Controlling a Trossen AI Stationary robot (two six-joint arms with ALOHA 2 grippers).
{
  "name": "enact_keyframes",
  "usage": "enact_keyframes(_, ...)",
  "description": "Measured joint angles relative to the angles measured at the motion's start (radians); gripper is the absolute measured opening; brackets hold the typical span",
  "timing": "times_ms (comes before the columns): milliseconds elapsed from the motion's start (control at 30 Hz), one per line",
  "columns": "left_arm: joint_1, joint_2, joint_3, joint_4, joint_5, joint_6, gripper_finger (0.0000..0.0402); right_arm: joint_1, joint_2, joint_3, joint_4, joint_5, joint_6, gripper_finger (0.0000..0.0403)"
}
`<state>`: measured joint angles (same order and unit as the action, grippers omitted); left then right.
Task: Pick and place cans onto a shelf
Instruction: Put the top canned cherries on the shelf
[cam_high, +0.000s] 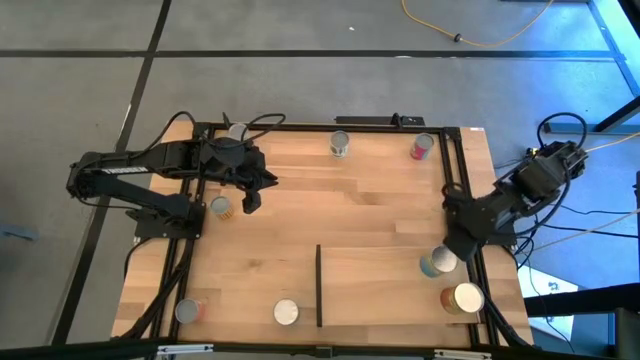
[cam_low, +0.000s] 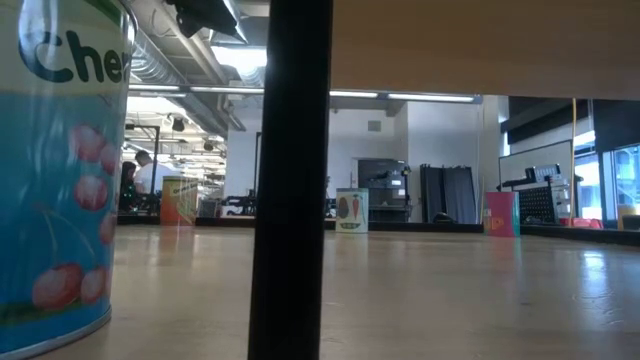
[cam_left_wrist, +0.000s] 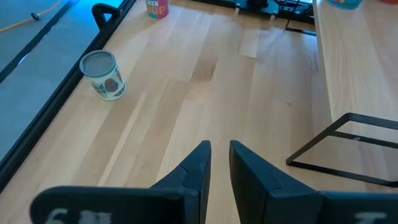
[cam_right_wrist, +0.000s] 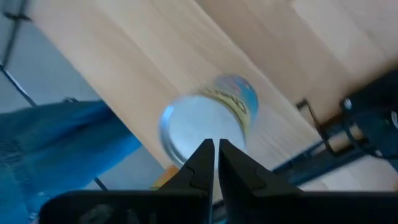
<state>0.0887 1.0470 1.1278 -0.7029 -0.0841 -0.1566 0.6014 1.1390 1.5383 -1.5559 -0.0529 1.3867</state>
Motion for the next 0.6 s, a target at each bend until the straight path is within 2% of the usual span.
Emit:
enact_keyframes(200, 0.0, 0.0, 0.0, 0.0, 0.0, 0.0, 0.0053, -0.012, 0.063, 0.016, 0.099, 0.032, -0.157, 0.0007)
enact_keyframes(600, 0.0, 0.0, 0.0, 0.0, 0.0, 0.006, 0.0053, -0.072, 0.241, 0.015, 0.097, 0.015, -0.411, 0.0004)
